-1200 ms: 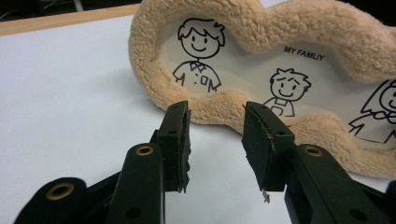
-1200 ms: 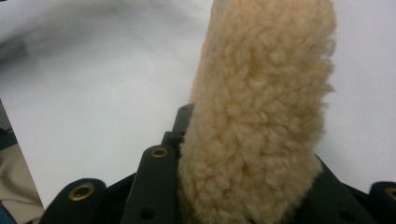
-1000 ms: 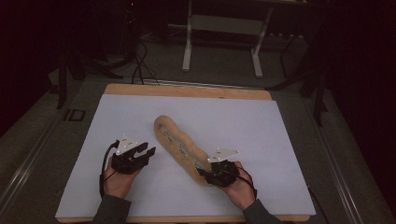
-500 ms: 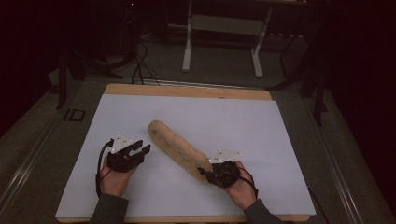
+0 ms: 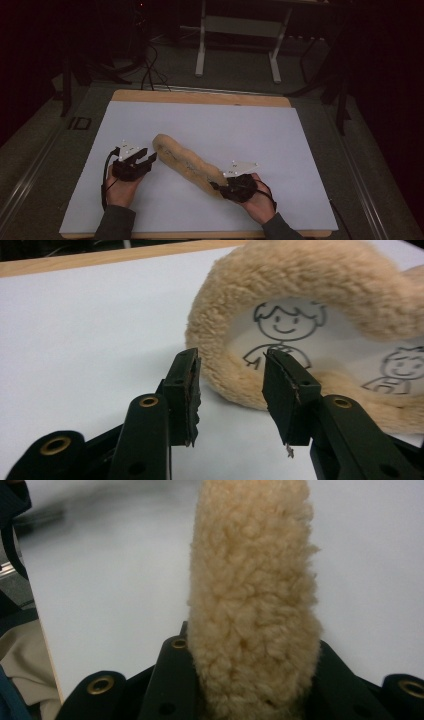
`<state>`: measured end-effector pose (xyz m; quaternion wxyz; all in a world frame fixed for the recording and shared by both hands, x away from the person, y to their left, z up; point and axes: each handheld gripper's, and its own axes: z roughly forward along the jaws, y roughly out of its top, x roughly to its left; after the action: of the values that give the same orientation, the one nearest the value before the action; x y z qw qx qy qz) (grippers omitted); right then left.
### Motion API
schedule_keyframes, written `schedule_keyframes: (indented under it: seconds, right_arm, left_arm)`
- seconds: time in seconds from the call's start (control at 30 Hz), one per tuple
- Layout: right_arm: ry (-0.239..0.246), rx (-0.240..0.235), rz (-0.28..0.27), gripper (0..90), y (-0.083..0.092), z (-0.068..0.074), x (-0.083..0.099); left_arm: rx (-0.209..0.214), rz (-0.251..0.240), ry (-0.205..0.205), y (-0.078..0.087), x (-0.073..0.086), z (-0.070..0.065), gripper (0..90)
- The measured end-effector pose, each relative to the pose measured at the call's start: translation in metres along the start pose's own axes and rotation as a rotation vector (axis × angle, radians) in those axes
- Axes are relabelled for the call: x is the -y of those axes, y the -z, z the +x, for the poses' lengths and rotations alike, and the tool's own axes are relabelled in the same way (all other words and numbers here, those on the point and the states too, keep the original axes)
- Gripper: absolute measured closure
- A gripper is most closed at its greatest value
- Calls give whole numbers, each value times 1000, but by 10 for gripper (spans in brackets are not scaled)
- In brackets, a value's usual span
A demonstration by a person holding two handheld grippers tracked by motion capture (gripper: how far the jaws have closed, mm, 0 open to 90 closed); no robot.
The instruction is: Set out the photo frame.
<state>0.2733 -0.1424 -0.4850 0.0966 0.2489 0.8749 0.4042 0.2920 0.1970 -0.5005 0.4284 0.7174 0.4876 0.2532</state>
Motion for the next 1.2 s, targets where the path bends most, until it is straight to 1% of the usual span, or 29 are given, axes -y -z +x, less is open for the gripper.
schedule_keyframes:
  seconds: [0.07,0.13,0.23,0.3,0.37,0.5,0.57,0.73,0.77,0.83,0.97,1.07,1.2]
  right_arm:
    - [2,-3,-2,741,0,-1,0]
    - [0,-3,-1,741,0,-1,1]
    - [6,-2,0,740,0,0,0]
    - [12,2,2,740,0,0,0]
    - [19,1,1,741,0,0,1]
    - [37,-20,-3,742,0,1,1]
    - [47,-26,-4,741,0,2,1]
    - [66,-43,-4,741,0,3,1]
    - [69,-44,-5,742,0,3,1]
    - [71,-45,-3,740,0,3,1]
    - [68,-50,-1,739,-1,2,1]
    - [77,-46,1,738,-1,3,1]
    - [79,-45,8,736,-1,3,1]
  left_arm:
    - [-14,10,-23,-5,1,1,561]
    - [-18,21,-23,-9,2,2,549]
    - [-23,10,-30,-11,2,4,543]
    - [-21,10,-26,-13,2,6,542]
    - [-17,10,-12,-13,3,9,542]
    - [-3,-2,1,-13,3,12,543]
    - [-1,-1,-1,-13,3,12,545]
    - [-5,11,-21,-16,3,10,554]
    - [-2,10,-26,-17,4,10,562]
    - [-9,9,-36,-19,4,10,583]
    - [-23,14,-38,-20,4,11,663]
    - [-28,16,-41,-20,4,10,684]
    - [-30,22,-35,-20,4,10,712]
